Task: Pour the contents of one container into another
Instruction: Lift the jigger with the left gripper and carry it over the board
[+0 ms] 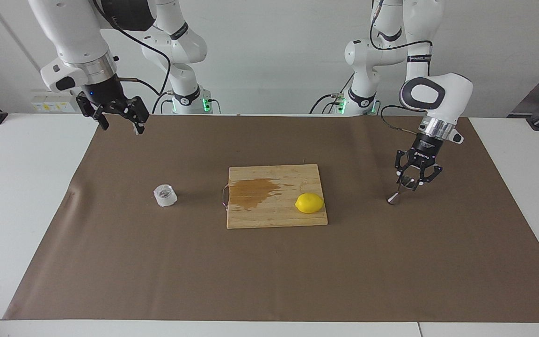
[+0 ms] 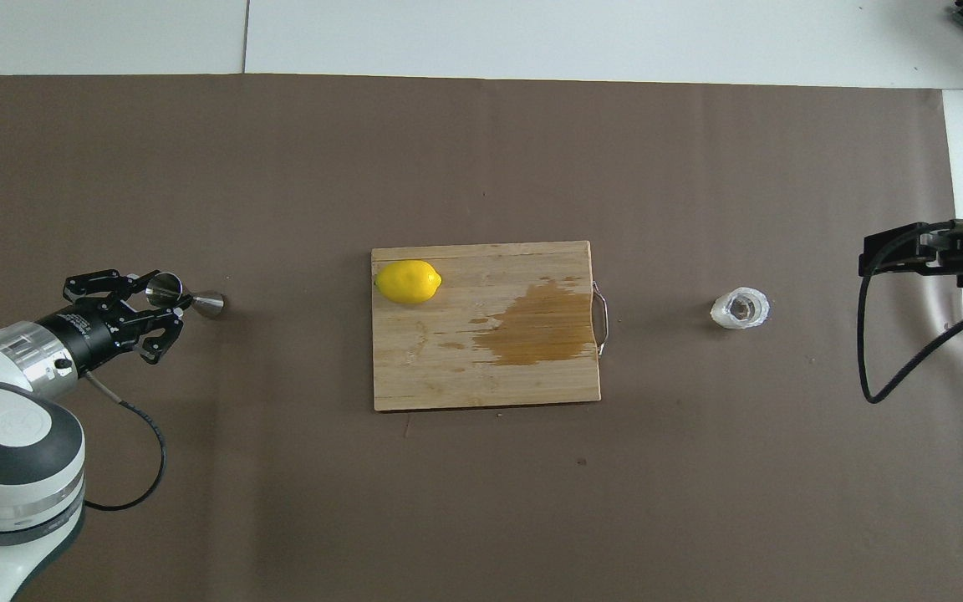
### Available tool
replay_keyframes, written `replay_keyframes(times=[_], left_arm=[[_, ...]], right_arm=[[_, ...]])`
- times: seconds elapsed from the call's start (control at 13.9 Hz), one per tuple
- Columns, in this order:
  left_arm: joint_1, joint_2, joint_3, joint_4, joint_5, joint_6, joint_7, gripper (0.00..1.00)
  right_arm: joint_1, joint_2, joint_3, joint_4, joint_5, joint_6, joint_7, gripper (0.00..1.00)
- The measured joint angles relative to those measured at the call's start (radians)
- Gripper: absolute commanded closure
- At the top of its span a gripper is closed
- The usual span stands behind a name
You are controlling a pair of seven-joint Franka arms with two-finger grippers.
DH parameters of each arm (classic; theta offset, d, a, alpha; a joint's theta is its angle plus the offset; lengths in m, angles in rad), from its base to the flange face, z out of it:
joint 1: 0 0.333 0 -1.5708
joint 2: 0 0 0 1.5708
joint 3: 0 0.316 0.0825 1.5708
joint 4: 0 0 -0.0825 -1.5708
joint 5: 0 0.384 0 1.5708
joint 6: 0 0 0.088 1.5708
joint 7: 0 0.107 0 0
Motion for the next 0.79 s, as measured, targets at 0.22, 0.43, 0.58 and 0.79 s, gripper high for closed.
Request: replay_keyframes(times=[0.22, 0.43, 0.58, 0.79], left_arm=[[-0.007, -0.009, -0.018, 0.064, 0.0, -0.05, -0.024, 1.0], [-0.041, -0.048, -0.062, 0.116, 0.001, -0.103, -0.127, 1.0], [-0.063, -0.063, -0.126, 0.149, 0.013, -0.106, -0.213, 1.0], [-0.076, -0.064, -0.226, 0.192, 0.081, -0.107, -0.369, 1.0]], right_arm=[[0.0, 0.0, 0.0, 0.0, 0.0, 0.0, 0.0, 0.0], [0.0, 0.0, 0.0, 0.0, 0.0, 0.0, 0.0, 0.0], [0.0, 0.0, 0.0, 0.0, 0.0, 0.0, 0.0, 0.0], [0.0, 0.0, 0.0, 0.0, 0.0, 0.0, 0.0, 0.0]])
